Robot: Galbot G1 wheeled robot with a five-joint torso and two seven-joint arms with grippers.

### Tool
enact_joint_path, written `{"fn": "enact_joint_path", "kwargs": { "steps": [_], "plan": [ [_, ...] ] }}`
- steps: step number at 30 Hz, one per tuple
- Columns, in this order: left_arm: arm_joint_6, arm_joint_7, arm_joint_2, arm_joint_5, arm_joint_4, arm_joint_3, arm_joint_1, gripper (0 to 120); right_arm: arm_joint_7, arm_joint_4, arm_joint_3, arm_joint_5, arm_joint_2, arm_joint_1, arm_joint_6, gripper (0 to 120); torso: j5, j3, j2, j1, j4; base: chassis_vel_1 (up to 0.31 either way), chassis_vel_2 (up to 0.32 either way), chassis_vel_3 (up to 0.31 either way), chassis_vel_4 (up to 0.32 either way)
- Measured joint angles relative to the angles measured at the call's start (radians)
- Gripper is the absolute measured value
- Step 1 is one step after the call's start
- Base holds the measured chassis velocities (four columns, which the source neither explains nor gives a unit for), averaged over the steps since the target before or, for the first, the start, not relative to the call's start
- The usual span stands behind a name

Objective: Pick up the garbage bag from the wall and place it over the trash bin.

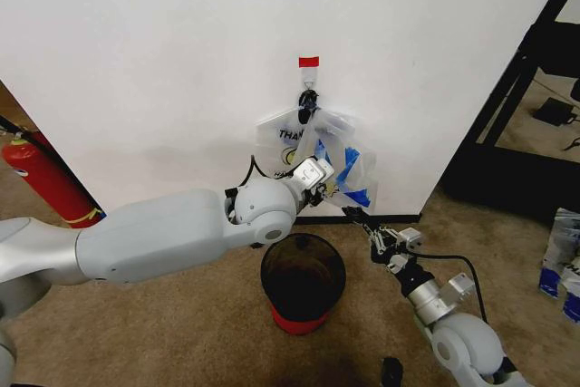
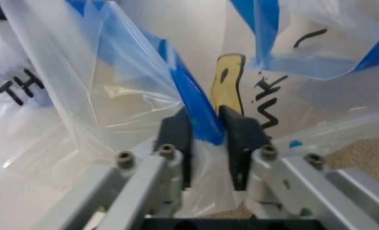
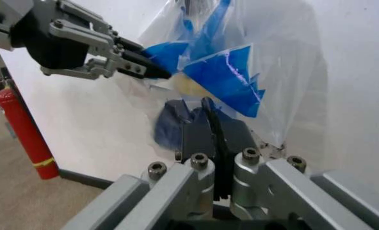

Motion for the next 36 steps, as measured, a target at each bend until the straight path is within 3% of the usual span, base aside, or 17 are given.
{"fn": "enact_joint_path", "kwargs": {
  "steps": [4,10,18,23,28,30,32,36],
  "plan": [
    [-0.001,-0.021,0.005,-0.001,-0.015,-0.039,0.026,0,0.002,-0.002,0.001,0.001,0.002,0.002,0.000,0,0.0000,0.000,0.000,0.000,0.0000,0.000,0.000,0.000,0.000],
    [-0.014,-0.049,0.020,0.007,-0.053,-0.118,0.077,0,0.016,0.010,0.006,0.012,0.004,-0.003,-0.004,0,0.0000,0.000,0.000,0.000,0.0001,0.000,0.000,0.000,0.000],
    [-0.059,-0.069,0.051,0.062,-0.135,-0.235,0.191,0,0.050,0.119,0.046,0.065,-0.033,-0.063,-0.048,28,-0.0001,0.000,0.000,0.000,0.0001,0.000,0.000,0.000,0.000],
    [-0.075,-0.058,0.052,0.110,-0.148,-0.254,0.242,0,0.062,0.197,0.086,0.129,-0.070,-0.115,-0.082,45,0.0000,0.000,0.000,0.000,-0.0002,0.000,0.000,0.000,0.000],
    [-0.094,-0.027,0.010,0.169,-0.125,-0.218,0.252,0,0.166,0.251,0.143,0.319,-0.117,-0.098,-0.167,67,0.0001,0.000,0.000,0.000,0.0005,0.000,0.000,0.000,0.000],
    [-0.099,-0.021,-0.005,0.178,-0.116,-0.202,0.245,0,0.187,0.253,0.155,0.350,-0.120,-0.091,-0.182,70,0.0000,0.000,0.000,0.000,0.0003,0.000,0.000,0.000,0.000],
    [-0.109,-0.006,-0.034,0.197,-0.103,-0.168,0.232,0,0.250,0.239,0.162,0.430,-0.130,-0.048,-0.228,80,0.0000,0.000,0.000,0.000,-0.0014,0.000,0.000,0.000,0.000],
    [-0.112,-0.003,-0.028,0.213,-0.101,-0.156,0.238,0,0.320,0.159,0.103,0.501,-0.148,0.080,-0.265,94,0.0001,0.000,0.000,0.000,0.0006,0.000,0.000,0.000,0.000]
  ]
}}
